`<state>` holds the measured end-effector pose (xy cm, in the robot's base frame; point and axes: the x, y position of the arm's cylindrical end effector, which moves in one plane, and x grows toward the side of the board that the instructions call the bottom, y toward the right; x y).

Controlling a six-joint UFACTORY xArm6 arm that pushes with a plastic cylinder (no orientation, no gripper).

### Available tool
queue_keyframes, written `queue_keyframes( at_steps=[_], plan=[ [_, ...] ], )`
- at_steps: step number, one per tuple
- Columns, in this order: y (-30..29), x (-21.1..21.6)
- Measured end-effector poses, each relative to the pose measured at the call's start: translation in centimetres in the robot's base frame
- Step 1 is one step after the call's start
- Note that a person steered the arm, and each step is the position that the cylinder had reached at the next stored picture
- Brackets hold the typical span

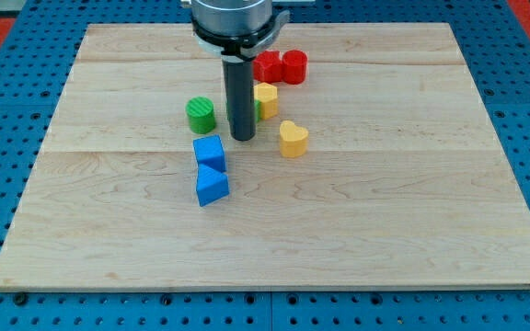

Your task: Push the green star along with the green circle toward the centre left

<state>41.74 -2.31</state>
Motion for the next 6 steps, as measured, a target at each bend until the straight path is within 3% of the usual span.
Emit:
queue_keyframes(
  at_steps=[1,2,4,5,6],
  plan=[
    [4.2,-0.1],
    [4.5,-2.4],
    [-4.9,-1.6],
    [-8.0,-4.2],
    [-5.4,-7.8]
  ],
)
